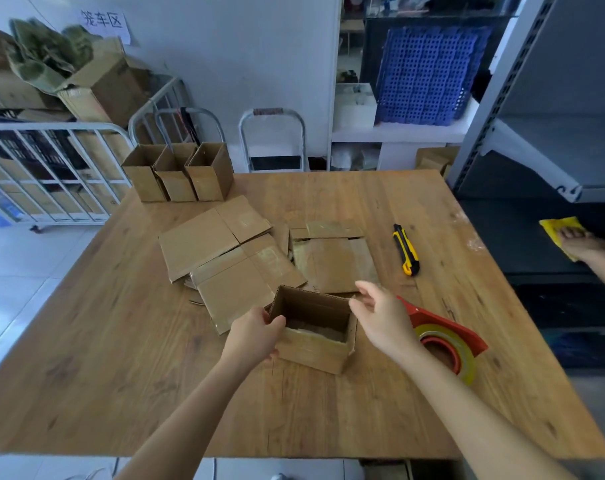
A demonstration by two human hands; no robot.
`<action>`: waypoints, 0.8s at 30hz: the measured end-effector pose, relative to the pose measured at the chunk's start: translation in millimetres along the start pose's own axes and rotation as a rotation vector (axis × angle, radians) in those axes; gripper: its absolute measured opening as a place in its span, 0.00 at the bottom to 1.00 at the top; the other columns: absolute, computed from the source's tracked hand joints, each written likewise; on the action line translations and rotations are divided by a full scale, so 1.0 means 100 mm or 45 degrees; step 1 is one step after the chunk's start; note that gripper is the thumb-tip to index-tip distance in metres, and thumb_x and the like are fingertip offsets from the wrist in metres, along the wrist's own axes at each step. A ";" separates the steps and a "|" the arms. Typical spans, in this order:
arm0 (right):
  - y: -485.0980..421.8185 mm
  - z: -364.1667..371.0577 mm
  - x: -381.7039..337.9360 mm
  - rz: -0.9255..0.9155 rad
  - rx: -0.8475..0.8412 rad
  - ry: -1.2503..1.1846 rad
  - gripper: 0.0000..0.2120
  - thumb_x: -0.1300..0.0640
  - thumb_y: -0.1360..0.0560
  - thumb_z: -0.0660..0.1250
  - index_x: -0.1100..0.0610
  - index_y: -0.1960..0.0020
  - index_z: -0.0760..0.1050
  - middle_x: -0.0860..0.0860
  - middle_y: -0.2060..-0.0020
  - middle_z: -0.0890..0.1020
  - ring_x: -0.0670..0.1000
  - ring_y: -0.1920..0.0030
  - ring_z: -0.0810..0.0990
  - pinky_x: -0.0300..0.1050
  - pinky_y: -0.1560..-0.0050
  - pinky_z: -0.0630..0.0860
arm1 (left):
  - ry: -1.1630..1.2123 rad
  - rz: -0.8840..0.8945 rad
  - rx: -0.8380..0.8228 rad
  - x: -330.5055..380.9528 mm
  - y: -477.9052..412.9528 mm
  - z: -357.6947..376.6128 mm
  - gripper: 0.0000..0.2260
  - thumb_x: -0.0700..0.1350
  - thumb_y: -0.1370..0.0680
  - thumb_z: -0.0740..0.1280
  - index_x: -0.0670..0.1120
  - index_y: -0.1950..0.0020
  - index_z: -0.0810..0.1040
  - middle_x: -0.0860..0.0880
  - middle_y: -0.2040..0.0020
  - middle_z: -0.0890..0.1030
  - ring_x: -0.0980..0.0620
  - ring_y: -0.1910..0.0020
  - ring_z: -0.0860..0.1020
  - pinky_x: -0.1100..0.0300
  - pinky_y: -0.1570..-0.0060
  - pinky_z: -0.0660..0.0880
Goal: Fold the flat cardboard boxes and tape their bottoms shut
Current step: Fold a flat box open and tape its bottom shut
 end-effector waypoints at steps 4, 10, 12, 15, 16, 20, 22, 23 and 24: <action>-0.09 0.09 -0.12 -0.055 -0.171 0.262 0.21 0.51 0.20 0.63 0.55 0.28 0.69 0.51 0.39 0.79 0.51 0.40 0.77 0.45 0.40 0.73 | 0.189 -0.011 0.014 0.07 -0.06 -0.05 0.13 0.44 0.22 0.66 0.43 0.39 0.73 0.47 0.51 0.81 0.51 0.57 0.83 0.54 0.53 0.81; -0.01 0.17 -0.06 -0.066 -0.203 0.302 0.11 0.50 0.21 0.65 0.56 0.50 0.82 0.50 0.57 0.83 0.48 0.55 0.79 0.44 0.55 0.76 | 0.217 -0.094 0.001 0.18 0.07 0.11 0.20 0.59 0.27 0.71 0.45 0.50 0.71 0.45 0.54 0.80 0.47 0.54 0.81 0.50 0.53 0.81; -0.01 0.18 -0.03 -0.053 -0.200 0.244 0.10 0.53 0.21 0.65 0.57 0.52 0.82 0.51 0.58 0.83 0.49 0.56 0.80 0.43 0.57 0.75 | 0.151 -0.043 -0.010 0.19 0.09 0.20 0.11 0.51 0.25 0.71 0.46 0.55 0.72 0.44 0.56 0.81 0.47 0.55 0.81 0.50 0.52 0.81; -0.02 0.15 0.09 0.057 -0.171 0.053 0.15 0.60 0.21 0.63 0.60 0.66 0.75 0.53 0.69 0.77 0.52 0.65 0.79 0.50 0.59 0.82 | 0.170 -0.029 0.054 0.13 0.00 0.18 0.06 0.40 0.25 0.67 0.37 0.53 0.77 0.39 0.56 0.81 0.41 0.55 0.81 0.46 0.53 0.79; -0.02 0.15 0.16 0.130 -0.160 -0.037 0.17 0.62 0.21 0.62 0.60 0.69 0.69 0.53 0.71 0.73 0.51 0.66 0.77 0.51 0.60 0.83 | 0.223 -0.065 0.063 0.06 -0.03 0.18 0.06 0.39 0.25 0.66 0.35 0.53 0.77 0.39 0.57 0.81 0.41 0.56 0.81 0.45 0.53 0.79; 0.01 0.22 0.40 0.382 -0.149 -0.293 0.15 0.64 0.19 0.59 0.63 0.65 0.69 0.60 0.60 0.77 0.55 0.59 0.80 0.50 0.61 0.84 | 0.401 -0.225 0.043 -0.27 -0.02 0.26 0.06 0.40 0.22 0.67 0.39 0.56 0.79 0.42 0.57 0.82 0.46 0.58 0.81 0.48 0.54 0.80; 0.04 0.24 0.45 0.442 -0.156 -0.397 0.14 0.63 0.18 0.58 0.64 0.63 0.72 0.58 0.55 0.79 0.57 0.55 0.81 0.47 0.62 0.84 | 0.477 -0.230 0.041 -0.34 0.00 0.31 0.08 0.42 0.21 0.66 0.38 0.56 0.79 0.42 0.59 0.82 0.47 0.60 0.80 0.49 0.58 0.80; 0.06 0.22 0.45 0.440 -0.169 -0.426 0.14 0.63 0.18 0.58 0.63 0.62 0.73 0.56 0.56 0.79 0.56 0.56 0.81 0.46 0.62 0.83 | 0.482 -0.213 0.053 -0.33 0.00 0.31 0.09 0.42 0.21 0.66 0.38 0.58 0.78 0.43 0.60 0.81 0.48 0.62 0.79 0.50 0.61 0.78; 0.07 0.21 0.44 0.414 -0.188 -0.439 0.14 0.63 0.18 0.59 0.62 0.62 0.73 0.55 0.60 0.77 0.55 0.58 0.81 0.46 0.62 0.83 | 0.465 -0.190 0.073 -0.29 0.01 0.30 0.09 0.42 0.21 0.66 0.39 0.59 0.77 0.44 0.61 0.79 0.48 0.62 0.78 0.52 0.62 0.77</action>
Point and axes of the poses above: each hand's wrist, its own y-axis away from the middle knuckle, its own z-axis out of the palm, x = y × z, the point moved 7 cm from there along -y, towards the middle knuckle
